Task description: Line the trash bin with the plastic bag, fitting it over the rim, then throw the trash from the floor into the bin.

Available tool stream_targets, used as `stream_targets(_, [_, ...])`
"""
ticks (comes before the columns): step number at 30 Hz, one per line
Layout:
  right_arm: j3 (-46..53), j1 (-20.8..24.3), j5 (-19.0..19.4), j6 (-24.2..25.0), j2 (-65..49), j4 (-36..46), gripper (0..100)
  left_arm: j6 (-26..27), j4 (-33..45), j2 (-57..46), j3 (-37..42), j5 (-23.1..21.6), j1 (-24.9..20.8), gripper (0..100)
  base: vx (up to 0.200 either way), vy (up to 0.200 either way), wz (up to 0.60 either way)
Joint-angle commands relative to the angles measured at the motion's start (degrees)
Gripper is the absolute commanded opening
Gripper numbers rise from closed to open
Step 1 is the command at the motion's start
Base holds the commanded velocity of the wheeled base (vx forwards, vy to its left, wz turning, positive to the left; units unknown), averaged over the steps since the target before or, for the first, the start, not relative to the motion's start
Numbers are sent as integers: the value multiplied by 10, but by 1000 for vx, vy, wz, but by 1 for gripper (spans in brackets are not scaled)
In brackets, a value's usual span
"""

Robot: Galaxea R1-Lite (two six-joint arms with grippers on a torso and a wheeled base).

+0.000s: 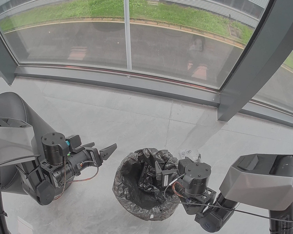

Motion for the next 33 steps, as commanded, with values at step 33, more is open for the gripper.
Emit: stream_targets(33, [-88,-50,0,-32,124,1,100,-8,-19,25,22,-2,1,100,0,0,0])
